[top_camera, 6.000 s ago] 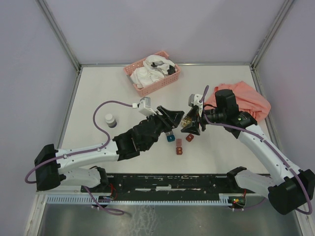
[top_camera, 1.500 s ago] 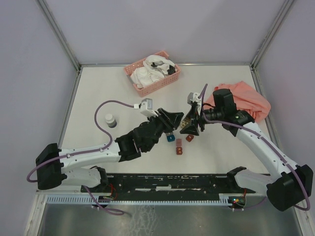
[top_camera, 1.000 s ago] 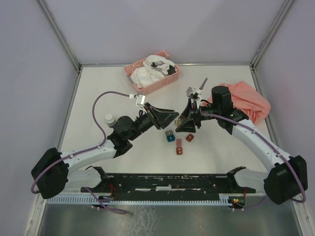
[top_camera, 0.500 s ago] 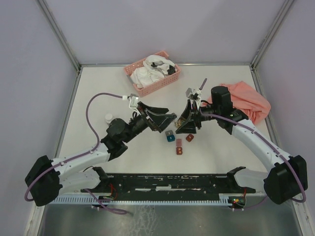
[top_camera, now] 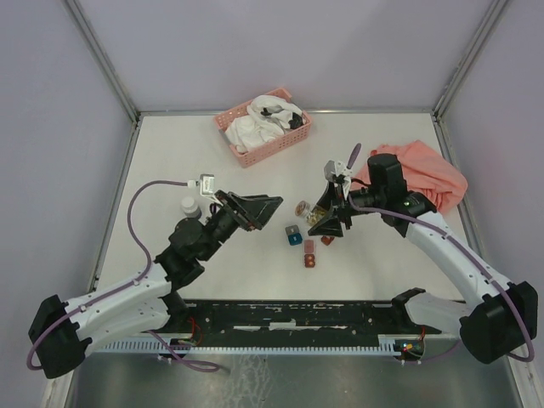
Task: Sort the pills into containers
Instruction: Screw the lid of the pill bottle onto the pill bottle.
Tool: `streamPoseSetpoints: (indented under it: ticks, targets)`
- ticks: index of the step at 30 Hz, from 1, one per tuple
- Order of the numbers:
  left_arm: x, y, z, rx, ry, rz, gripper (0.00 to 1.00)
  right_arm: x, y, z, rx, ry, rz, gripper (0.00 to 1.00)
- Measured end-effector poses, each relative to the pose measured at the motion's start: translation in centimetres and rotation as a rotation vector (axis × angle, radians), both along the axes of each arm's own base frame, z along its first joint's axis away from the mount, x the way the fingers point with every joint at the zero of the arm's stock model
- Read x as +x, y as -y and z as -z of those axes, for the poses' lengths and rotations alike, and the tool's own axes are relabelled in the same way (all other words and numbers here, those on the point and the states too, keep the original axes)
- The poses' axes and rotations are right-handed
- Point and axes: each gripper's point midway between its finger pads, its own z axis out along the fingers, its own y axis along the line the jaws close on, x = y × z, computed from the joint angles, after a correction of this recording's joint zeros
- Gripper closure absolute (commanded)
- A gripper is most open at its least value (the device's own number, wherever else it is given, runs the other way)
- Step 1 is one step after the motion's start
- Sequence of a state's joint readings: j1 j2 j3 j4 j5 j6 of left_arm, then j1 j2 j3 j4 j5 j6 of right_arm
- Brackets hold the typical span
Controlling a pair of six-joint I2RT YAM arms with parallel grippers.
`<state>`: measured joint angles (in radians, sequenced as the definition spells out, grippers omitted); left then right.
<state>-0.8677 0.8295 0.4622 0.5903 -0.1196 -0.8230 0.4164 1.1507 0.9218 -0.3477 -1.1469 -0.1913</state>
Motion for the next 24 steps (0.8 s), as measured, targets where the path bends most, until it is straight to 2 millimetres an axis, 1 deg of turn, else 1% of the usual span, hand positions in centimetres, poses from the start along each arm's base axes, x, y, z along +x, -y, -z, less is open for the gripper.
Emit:
streamPoseSetpoints:
  ticks: [2, 4, 7, 10, 12, 15, 18, 22, 24]
  targets:
    - [0.1, 0.1, 0.5, -0.017, -0.056, -0.012, 0.04, 0.1, 0.2, 0.0, -0.008, 0.044, 0.010, 0.98]
    - [0.3, 0.7, 1.2, -0.017, -0.127, -0.039, 0.04, 0.4, 0.3, -0.1, -0.015, 0.080, 0.022, 0.98]
    - [-0.1, 2.5, 1.7, -0.001, -0.231, -0.079, 0.04, 0.9, 0.6, -0.1, -0.027, 0.130, 0.045, 0.98]
    - [-0.5, 4.7, 1.5, 0.022, -0.305, -0.127, 0.04, 1.5, 0.7, 0.0, -0.044, 0.166, 0.070, 0.98]
    - [-0.3, 5.6, 1.4, 0.031, -0.337, -0.168, 0.04, 1.7, 0.8, 0.1, -0.055, 0.178, 0.081, 0.98]
    - [0.8, 6.0, 1.8, 0.037, -0.371, -0.237, 0.05, 2.1, 1.0, 0.4, -0.071, 0.188, 0.097, 0.98]
    - [1.7, 6.3, 2.8, 0.053, -0.400, -0.291, 0.10, 2.3, 1.1, 0.5, -0.080, 0.197, 0.105, 0.99]
    - [2.1, 6.7, 3.8, 0.075, -0.423, -0.318, 0.13, 2.4, 1.1, 0.8, -0.093, 0.202, 0.113, 0.98]
    - [2.1, 6.9, 3.9, 0.076, -0.429, -0.324, 0.14, 2.5, 1.1, 0.9, -0.103, 0.207, 0.121, 0.98]
